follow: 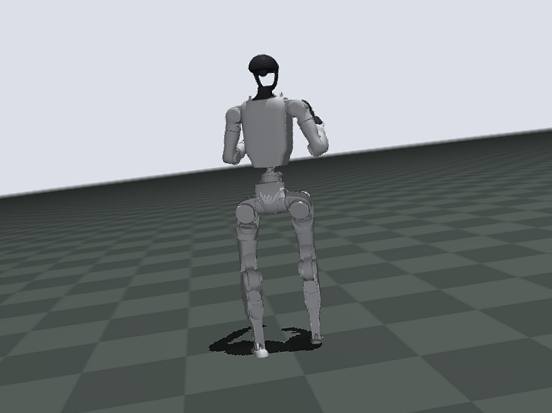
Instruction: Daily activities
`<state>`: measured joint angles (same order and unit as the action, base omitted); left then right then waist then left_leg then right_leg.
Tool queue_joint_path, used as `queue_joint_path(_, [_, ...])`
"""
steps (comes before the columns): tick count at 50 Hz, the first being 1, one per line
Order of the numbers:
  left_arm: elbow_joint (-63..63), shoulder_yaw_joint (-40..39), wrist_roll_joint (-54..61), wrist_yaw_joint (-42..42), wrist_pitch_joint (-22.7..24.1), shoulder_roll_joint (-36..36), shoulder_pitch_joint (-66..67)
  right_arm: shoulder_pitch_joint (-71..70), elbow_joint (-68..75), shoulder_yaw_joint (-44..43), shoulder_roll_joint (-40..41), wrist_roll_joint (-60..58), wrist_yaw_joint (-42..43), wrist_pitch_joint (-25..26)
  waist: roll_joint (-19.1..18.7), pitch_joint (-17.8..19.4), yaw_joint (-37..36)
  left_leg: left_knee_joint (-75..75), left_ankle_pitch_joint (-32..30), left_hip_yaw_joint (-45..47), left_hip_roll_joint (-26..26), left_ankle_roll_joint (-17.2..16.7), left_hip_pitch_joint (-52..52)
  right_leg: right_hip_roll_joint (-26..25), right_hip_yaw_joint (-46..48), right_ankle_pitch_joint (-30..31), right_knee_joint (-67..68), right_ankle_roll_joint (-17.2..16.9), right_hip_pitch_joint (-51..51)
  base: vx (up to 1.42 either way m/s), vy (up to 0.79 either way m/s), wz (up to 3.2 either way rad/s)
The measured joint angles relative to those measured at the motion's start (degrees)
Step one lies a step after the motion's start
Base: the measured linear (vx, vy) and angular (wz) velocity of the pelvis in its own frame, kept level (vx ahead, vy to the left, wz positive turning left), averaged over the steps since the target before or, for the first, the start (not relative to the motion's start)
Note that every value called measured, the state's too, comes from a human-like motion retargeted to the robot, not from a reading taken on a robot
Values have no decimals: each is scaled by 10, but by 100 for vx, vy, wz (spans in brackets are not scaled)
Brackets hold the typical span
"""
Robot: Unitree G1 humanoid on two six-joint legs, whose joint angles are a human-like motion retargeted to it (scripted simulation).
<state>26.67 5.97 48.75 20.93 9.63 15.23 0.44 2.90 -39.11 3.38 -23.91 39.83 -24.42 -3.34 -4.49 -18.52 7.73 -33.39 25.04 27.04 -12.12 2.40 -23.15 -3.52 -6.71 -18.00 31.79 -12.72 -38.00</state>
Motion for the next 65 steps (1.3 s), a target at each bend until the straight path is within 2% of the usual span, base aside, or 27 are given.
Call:
queue_joint_path(13, [-8, -1, -7, 16, -9, 8, 24, -4, 22, -25, 4, -79, 36, -10, -2, -14, 28, 93, -38, 25, 52, 3, 28, 30, -15, 0, -2, -9, -12, 0, 0, 0])
queue_joint_path(29, [-14, -5, -36, 18, -15, 1, 25, -2, 39, -37, 3, -90, 21, -4, 8, -21, 36, 161, -70, 39, 92, 13, 56, 46, -36, 1, 4, -17, -18, 0, 0, 0])
queue_joint_path(41, [-23, -5, -66, -2, -16, 0, 18, 9, 51, -41, -5, -114, 33, 2, 20, -29, 30, 162, -71, 37, 96, 19, 59, 50, -36, -2, 4, -18, -15, 0, 0, 0])
queue_joint_path(65, [-32, 0, -84, 8, -20, 5, 11, 32, 53, -33, -14, -123, -2, 22, 28, -36, 13, 101, -49, 9, 73, 17, 46, 45, -24, -13, 0, -4, 8, 0, 0, 0])
